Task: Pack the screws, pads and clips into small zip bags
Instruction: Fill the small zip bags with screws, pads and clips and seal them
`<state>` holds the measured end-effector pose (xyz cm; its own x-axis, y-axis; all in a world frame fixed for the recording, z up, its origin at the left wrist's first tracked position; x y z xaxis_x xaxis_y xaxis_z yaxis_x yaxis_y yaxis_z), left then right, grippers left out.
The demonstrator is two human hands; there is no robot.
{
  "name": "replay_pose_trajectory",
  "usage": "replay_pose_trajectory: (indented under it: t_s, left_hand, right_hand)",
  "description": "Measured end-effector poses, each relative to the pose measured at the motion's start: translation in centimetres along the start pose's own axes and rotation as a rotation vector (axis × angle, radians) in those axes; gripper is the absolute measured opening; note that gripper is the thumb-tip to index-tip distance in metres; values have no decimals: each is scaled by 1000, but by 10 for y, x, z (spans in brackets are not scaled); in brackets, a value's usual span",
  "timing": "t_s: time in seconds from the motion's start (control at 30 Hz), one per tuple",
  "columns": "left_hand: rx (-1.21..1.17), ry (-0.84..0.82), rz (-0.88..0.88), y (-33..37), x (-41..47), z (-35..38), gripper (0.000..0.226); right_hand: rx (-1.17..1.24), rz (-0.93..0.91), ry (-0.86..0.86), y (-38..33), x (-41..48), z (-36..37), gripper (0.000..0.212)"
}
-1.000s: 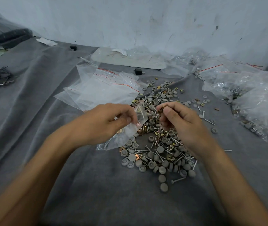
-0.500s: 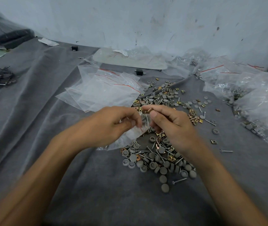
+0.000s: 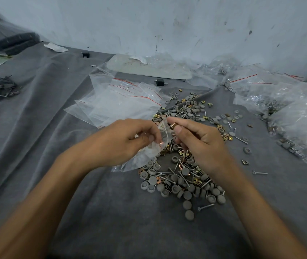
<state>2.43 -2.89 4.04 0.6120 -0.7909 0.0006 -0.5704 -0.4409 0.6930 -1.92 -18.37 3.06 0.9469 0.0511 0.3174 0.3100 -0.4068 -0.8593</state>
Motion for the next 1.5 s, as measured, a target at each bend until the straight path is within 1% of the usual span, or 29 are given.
replay_pose_trajectory:
  t_s: [0.13,0.2,0.23,0.33,0.37,0.43,0.53,0.6,0.73,0.8,0.83,0.9,0.93,1.0,1.03,1.07,1.2,1.27,1.4,1.5]
  left_hand:
    - [5,-5,4,1,0,1,20]
    - [7,-8,2,1,0,1,19]
    - [3,-9,2,1,0,1,19]
    - [-2,-14,4,1,0,1,20]
    - [0,-14,4,1,0,1,20]
    - [7,-12,7,1,0,1,20]
    - [12,-21,11,0,1,2,20]
    - [16,-17,21,0,0,1,20]
    - [4,8,31,-3,-1,-3,21]
    - [-19,34,35,-5,-2,-7,20]
    - [-24,44,37,-6,-2,-9,20]
    - [-23,55,42,-6,-2,-11,19]
    - [-23,57,45,-6,-2,-11,19]
    - [-27,56,48,-5,-2,-11,19]
    - [-25,53,47,-5,-2,-11,19]
    - [-21,50,48,-5,-2,-10,19]
    - [-16,41,52,-5,-2,-9,19]
    - [-21,38,52,-5,-3,-9,19]
    - [-17,45,45,-6,-2,-10,19]
    - [-16,36,33,-6,-2,-8,19]
  right_hand:
    - [-95,-17,-31,-2,1,2,35]
    - [-77,-25,-36,-3,2,2,38]
    - [-54,-25,-36,-3,2,2,36]
    - [84,-1,-4,-1,2,1,17]
    - [112,3,10,-1,2,0,14]
    - [121,-13,10,-3,2,-2,10]
    - [99,-56,-44,-10,3,2,5]
    - [91,-73,-50,-12,5,2,9]
    - [107,-54,46,-6,8,-13,15]
    - [5,-23,61,3,7,-16,12]
    - [-101,-9,45,7,7,-14,10]
    - [-356,28,-48,19,8,-1,8]
    - [-479,51,-112,25,8,8,12]
    - [-701,93,-244,39,7,27,26]
    - [-790,102,-283,43,7,34,32]
    - [-850,98,-294,44,7,38,34]
    - [-917,88,-273,42,8,39,22]
    - [-838,107,-257,43,8,33,21]
    - [-486,92,-66,29,8,2,16]
    - [-221,96,9,24,6,-12,14]
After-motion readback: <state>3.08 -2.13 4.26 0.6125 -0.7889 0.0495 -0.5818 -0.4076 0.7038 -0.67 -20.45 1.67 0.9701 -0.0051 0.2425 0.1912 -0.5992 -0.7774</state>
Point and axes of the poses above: each hand's wrist, its own x-axis towards the middle knuckle, its own z-axis out of the palm, y = z × x, the point moved 9 cm from there along x, towards the middle knuckle, and after that the axes turned 7 degrees about -y, right-handed, at the moved point
